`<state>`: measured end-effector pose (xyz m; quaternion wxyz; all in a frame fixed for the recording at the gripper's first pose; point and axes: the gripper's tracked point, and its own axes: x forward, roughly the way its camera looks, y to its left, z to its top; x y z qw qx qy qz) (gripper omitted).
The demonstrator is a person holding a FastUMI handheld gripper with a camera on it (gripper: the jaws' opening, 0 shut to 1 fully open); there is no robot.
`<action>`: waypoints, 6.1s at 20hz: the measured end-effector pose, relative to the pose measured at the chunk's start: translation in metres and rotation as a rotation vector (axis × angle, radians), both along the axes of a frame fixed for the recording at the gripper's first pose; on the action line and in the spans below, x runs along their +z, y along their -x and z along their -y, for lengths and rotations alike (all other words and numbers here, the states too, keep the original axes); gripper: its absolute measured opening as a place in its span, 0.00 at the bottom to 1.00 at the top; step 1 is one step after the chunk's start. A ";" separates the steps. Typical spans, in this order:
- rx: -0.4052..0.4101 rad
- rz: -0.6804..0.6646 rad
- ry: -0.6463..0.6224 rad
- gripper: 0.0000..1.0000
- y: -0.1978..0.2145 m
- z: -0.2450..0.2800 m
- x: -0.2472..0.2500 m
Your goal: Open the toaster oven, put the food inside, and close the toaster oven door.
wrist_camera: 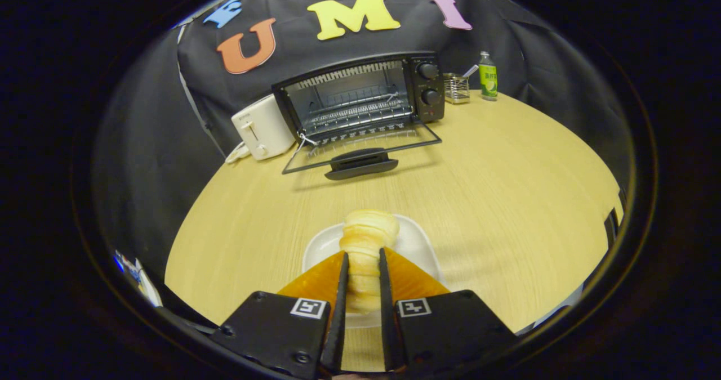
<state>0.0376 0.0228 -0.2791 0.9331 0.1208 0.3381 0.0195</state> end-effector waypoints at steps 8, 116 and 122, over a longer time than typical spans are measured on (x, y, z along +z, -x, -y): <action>-0.024 0.080 0.001 0.33 -0.062 0.012 0.065; -0.032 0.522 0.264 1.00 -0.148 0.000 0.255; -0.032 0.680 0.279 1.00 -0.085 0.000 0.332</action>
